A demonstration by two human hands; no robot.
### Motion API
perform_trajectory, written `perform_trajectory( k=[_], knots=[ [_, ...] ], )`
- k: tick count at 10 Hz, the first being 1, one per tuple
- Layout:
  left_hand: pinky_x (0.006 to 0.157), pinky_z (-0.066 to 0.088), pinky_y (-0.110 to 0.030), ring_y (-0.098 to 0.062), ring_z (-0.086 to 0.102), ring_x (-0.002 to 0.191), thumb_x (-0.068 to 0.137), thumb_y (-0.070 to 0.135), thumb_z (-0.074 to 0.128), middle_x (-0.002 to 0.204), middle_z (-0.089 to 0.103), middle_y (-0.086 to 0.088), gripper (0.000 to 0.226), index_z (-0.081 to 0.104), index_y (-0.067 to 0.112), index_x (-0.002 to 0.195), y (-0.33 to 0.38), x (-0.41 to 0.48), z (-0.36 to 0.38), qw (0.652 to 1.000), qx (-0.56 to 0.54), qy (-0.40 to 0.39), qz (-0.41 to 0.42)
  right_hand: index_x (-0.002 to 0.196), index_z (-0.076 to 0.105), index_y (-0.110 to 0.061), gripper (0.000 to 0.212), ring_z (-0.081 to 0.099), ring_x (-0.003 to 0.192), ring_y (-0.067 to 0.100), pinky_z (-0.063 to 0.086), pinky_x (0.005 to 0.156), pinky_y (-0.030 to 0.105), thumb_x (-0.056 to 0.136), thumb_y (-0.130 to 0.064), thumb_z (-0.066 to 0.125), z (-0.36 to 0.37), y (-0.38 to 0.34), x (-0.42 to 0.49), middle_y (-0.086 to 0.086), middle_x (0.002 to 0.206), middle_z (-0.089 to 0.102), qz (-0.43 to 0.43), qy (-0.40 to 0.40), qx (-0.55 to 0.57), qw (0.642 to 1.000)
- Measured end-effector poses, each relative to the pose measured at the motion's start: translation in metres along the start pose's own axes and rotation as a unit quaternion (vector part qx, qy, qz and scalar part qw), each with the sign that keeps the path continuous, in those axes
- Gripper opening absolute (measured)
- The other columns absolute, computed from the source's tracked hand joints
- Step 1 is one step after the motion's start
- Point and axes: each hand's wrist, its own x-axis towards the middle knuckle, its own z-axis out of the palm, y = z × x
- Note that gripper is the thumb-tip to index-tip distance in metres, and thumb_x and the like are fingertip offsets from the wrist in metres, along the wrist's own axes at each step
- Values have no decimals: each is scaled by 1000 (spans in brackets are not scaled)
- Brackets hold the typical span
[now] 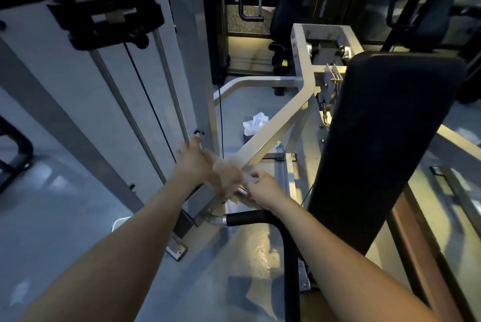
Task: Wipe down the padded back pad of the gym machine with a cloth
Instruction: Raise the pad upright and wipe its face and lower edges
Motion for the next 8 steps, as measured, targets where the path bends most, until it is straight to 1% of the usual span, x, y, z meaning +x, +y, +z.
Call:
perform_trajectory(
  k=[1, 2, 3, 4, 5, 6, 7, 8],
  knots=[
    [81, 52, -28, -22, 59, 98, 96, 18, 58, 121, 58, -8, 28, 59, 15, 123, -11, -5, 21, 992, 35, -113, 31, 146, 47, -16, 52, 59, 122, 27, 46, 99, 31, 99, -34, 60, -10, 9, 3, 8, 130, 62, 18, 13, -87, 996],
    [76, 45, -21, -18, 57, 95, 97, 20, 56, 119, 59, -7, 21, 64, 18, 117, -18, -14, 35, 991, 39, -109, 61, 141, 50, -22, 44, 61, 112, 24, 46, 90, 31, 98, -31, 56, -28, 19, 2, 6, 125, 65, 25, 25, -107, 994],
    [100, 43, -35, -24, 45, 116, 94, 44, 56, 122, 47, -3, 29, 57, 29, 119, -20, -21, 41, 987, 113, -97, 68, 137, 51, -23, 40, 60, 101, 22, 45, 84, 30, 97, -29, 53, -53, 20, -1, 7, 127, 64, 17, 39, -99, 994],
    [104, 43, -46, -25, 43, 117, 94, 47, 56, 125, 46, -1, 37, 51, 28, 125, -8, -42, 47, 969, 190, -106, 119, 131, 54, -23, 35, 64, 104, 23, 50, 89, 33, 97, -31, 54, -82, 16, -11, 5, 123, 66, 4, 66, -106, 992],
    [102, 43, -49, -24, 44, 116, 94, 48, 53, 119, 48, 2, 29, 54, 34, 119, 4, -51, 41, 964, 212, -85, 134, 124, 58, -21, 28, 64, 100, 21, 49, 83, 30, 97, -27, 55, -108, 15, -27, 2, 109, 66, -20, 85, -105, 991],
    [101, 43, -48, -21, 45, 118, 92, 57, 48, 125, 52, 7, 36, 55, 34, 119, 38, -50, 26, 974, 171, -74, 127, 124, 59, -20, 29, 63, 98, 15, 51, 85, 32, 96, -28, 58, -140, 9, -46, -2, 106, 64, -52, 100, -102, 988],
    [86, 54, -39, -18, 61, 95, 97, 48, 56, 107, 64, 0, 31, 61, 22, 112, 112, -46, -5, 993, -3, -61, 105, 121, 61, -18, 26, 65, 98, 15, 55, 92, 37, 98, -30, 59, -188, -16, -69, -2, 105, 67, -94, 129, -100, 982],
    [82, 55, -39, -21, 65, 86, 99, 49, 52, 94, 69, -3, 34, 65, 18, 104, 199, -54, -43, 977, -145, -55, 147, 108, 65, -19, 22, 71, 92, 20, 59, 91, 43, 102, -37, 54, -238, -56, -98, 3, 99, 73, -167, 180, -42, 969]
  ],
)
